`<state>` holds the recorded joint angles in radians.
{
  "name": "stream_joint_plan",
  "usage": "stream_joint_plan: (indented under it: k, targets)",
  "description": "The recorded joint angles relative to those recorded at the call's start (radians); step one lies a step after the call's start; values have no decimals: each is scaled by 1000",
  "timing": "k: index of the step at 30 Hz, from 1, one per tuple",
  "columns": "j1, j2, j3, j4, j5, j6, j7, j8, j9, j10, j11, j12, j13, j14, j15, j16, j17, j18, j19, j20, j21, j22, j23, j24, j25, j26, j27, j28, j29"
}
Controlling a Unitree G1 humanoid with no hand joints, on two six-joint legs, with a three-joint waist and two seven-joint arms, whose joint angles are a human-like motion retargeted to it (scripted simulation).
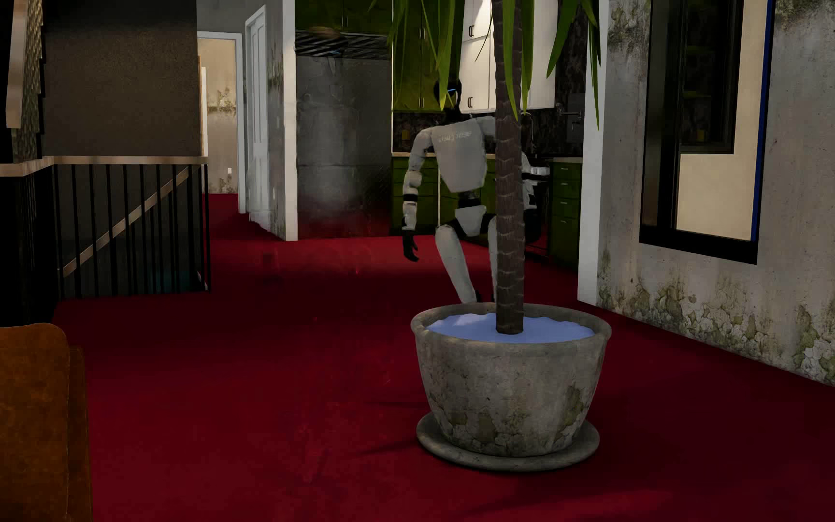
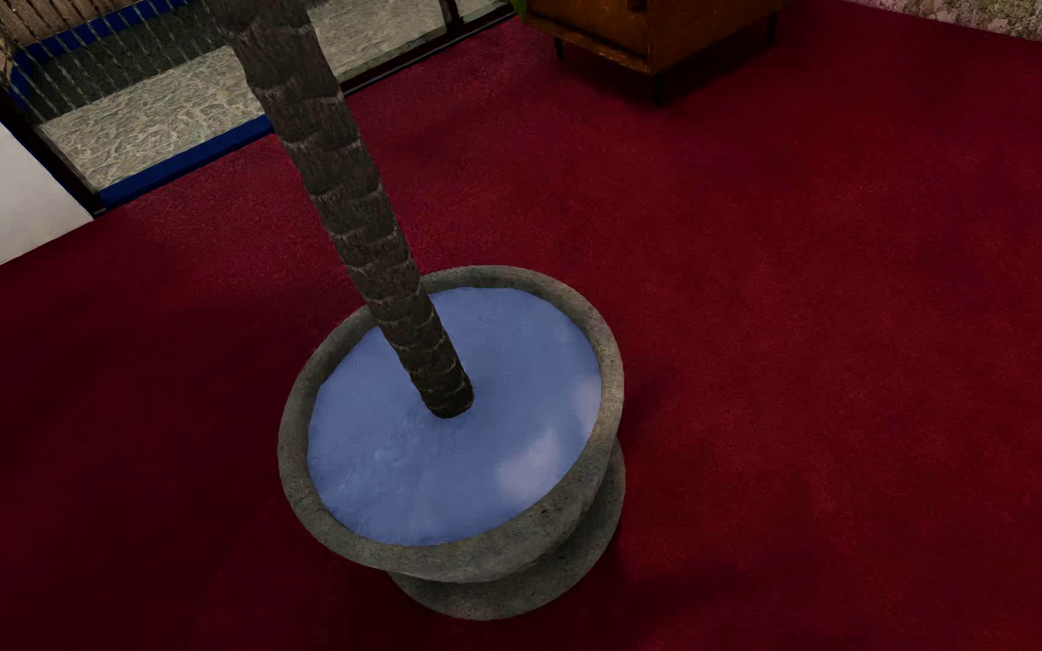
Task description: Go around the plant
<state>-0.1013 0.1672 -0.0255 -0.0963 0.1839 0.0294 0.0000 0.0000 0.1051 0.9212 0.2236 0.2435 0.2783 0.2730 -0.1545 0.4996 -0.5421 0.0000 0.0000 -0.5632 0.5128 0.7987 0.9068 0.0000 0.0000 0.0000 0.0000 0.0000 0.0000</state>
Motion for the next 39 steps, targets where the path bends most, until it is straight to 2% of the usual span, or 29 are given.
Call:
stream_joint_plan:
  k: [1,3,4,7,8,9,10,11,12,13,14,15,16,17,18,20,21,22,24,25,26,27,29,30,32,33,35,38,39]
  targets:
    - [-34,26,58,-23,-2,0,0,0,6,-74,13,12,-23,-57,-64,0,1,0,0,3,-14,8,-46,0,0,0,0,0,0]
    - [-111,73,145,-57,-17,6,0,0,27,-230,31,17,-87,-229,-107,-5,8,0,0,-38,-2,41,-70,0,0,0,0,0,0]
    - [-150,101,171,-76,-25,5,0,0,39,-308,36,18,-108,-276,-116,-4,17,0,0,-68,5,57,-64,0,0,0,0,0,0]
    - [-238,155,177,-123,-55,2,0,0,41,-577,71,15,-105,-306,-125,-16,24,0,0,-130,36,105,-51,0,0,0,0,0,0]
    - [-245,172,160,-141,-56,9,0,0,34,-585,92,11,-88,-436,-130,-24,21,0,0,-148,45,125,-29,0,0,0,0,0,0]
    - [-236,190,148,-151,-54,16,0,0,23,-601,88,12,-66,-537,9,-28,19,0,0,-159,59,136,5,0,0,0,0,0,0]
    - [-219,194,138,-153,-57,16,0,0,2,-624,119,22,-40,-371,175,-27,21,0,0,-151,73,138,44,0,0,0,0,0,0]
    - [-241,158,119,-159,-66,0,0,0,-31,-568,181,30,-18,-163,302,-27,28,0,0,-144,92,143,90,0,0,0,0,0,0]
    - [-253,109,102,-154,-92,-21,0,0,-49,-509,285,24,7,-125,488,-23,37,0,0,-155,106,158,132,0,0,0,0,0,0]
    - [-219,41,75,-152,-132,-43,0,0,-54,-501,429,13,28,-148,671,-14,47,0,0,-154,119,163,163,0,0,0,0,0,0]
    - [-146,-49,61,-183,-174,-63,0,0,-36,-505,607,-3,48,-141,702,-9,40,0,0,-129,160,162,143,0,0,0,0,0,0]
    - [-102,-180,59,-179,-189,-69,0,0,-34,-518,804,-22,50,-149,615,-10,34,0,0,-97,168,141,133,0,0,0,0,0,0]
    - [-70,-312,47,-169,-198,-72,0,0,-43,-535,972,-35,48,-188,331,-12,31,0,0,-54,152,108,119,0,0,0,0,0,0]
    - [-36,-420,21,-159,-205,-68,0,0,-54,-552,1065,-42,48,-234,112,-12,32,0,0,-8,116,69,97,0,0,0,0,0,0]
    - [-16,-515,-12,-162,-221,-67,0,0,-71,-553,1073,-49,52,-270,25,-10,35,0,0,29,66,28,66,0,0,0,0,0,0]
    - [48,-650,-48,-167,-220,-53,0,0,-98,-580,875,-70,59,-334,59,-15,46,0,0,75,-30,-41,-4,0,0,0,0,0,0]
    - [91,-678,-65,-170,-219,-42,0,0,-105,-607,710,-76,58,-521,101,-19,52,0,0,89,-51,-67,-27,0,0,0,0,0,0]
    - [142,-671,-79,-170,-213,-30,0,0,-107,-641,513,-77,53,-597,146,-21,57,0,0,96,-52,-82,-38,0,0,0,0,0,0]
    - [212,-608,-110,-145,-184,0,0,0,-108,-647,179,-73,41,-643,143,-27,64,0,0,79,-27,-68,-31,0,0,0,0,0,0]
    - [233,-588,-120,-130,-180,14,0,0,-107,-634,31,-73,39,-650,208,-32,66,0,0,56,-11,-40,-21,0,0,0,0,0,0]
    - [256,-592,-124,-125,-181,16,0,0,-111,-569,35,-69,34,-584,238,-35,68,0,0,30,11,-5,-2,0,0,0,0,0,0]
    - [257,-604,-125,-118,-180,19,0,0,-124,-535,166,-62,25,-522,213,-40,72,0,0,3,45,45,25,0,0,0,0,0,0]
    - [193,-577,-116,-63,-162,35,0,0,-138,-376,240,-46,14,-219,179,-58,68,0,0,-97,128,175,84,0,0,0,0,0,0]
    - [135,-500,-114,-31,-152,23,0,0,-124,-231,230,-24,24,-79,137,-51,60,0,0,-132,133,201,80,0,0,0,0,0,0]
    - [61,-252,-85,4,-124,9,0,0,-36,57,182,18,63,69,45,-24,27,0,0,-149,140,175,26,0,0,0,0,0,0]
    - [15,-159,-44,8,-115,-3,0,0,-9,123,159,25,67,92,7,-21,16,0,0,-139,134,163,31,0,0,0,0,0,0]
    - [-58,-1,43,-16,-120,-39,0,0,24,26,57,43,65,73,126,-13,0,0,0,-89,111,115,51,0,0,0,0,0,0]
    - [-98,152,119,-76,-114,-71,0,0,31,-452,21,48,47,-42,-11,-6,-27,0,0,-31,35,54,23,0,0,0,0,0,0]
    - [-78,184,129,-99,-103,-69,0,0,30,-605,24,41,32,-234,-26,-12,-35,0,0,-35,11,60,14,0,0,0,0,0,0]
